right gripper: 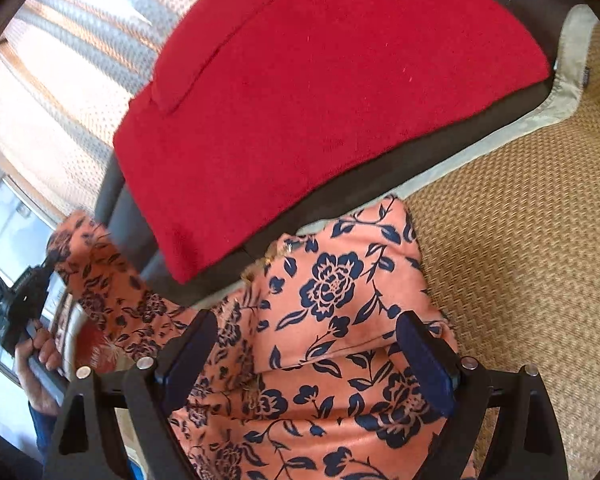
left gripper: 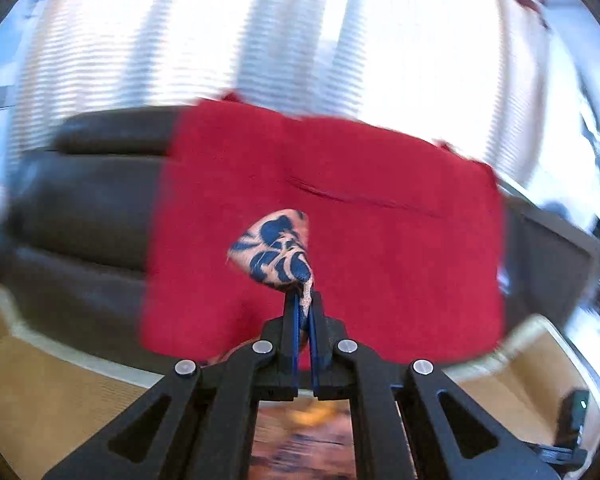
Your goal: Fold small clothes
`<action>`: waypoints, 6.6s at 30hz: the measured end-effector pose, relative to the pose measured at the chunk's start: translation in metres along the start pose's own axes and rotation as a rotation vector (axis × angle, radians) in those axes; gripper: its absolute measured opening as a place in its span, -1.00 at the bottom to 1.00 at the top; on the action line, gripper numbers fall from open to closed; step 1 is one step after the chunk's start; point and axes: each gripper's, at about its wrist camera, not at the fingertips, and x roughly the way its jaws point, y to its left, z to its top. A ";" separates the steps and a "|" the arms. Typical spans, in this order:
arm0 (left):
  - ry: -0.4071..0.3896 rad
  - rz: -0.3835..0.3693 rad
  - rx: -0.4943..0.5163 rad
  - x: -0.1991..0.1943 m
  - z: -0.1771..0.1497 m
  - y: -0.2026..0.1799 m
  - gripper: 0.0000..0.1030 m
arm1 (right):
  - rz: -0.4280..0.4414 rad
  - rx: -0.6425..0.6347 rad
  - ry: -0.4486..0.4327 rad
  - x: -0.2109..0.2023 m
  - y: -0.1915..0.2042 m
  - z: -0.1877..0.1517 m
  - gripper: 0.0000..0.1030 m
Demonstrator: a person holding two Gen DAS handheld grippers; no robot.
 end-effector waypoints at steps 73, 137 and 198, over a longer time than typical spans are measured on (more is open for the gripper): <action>0.456 -0.011 0.000 0.078 -0.156 -0.012 0.44 | -0.253 0.050 0.251 0.107 -0.037 0.047 0.48; 0.576 0.168 -0.174 0.069 -0.177 0.157 -0.72 | -0.196 -0.186 0.284 0.100 0.032 -0.020 0.53; 0.649 0.152 -0.285 -0.118 -0.263 0.130 0.39 | -0.149 0.052 0.470 -0.105 -0.089 -0.142 0.53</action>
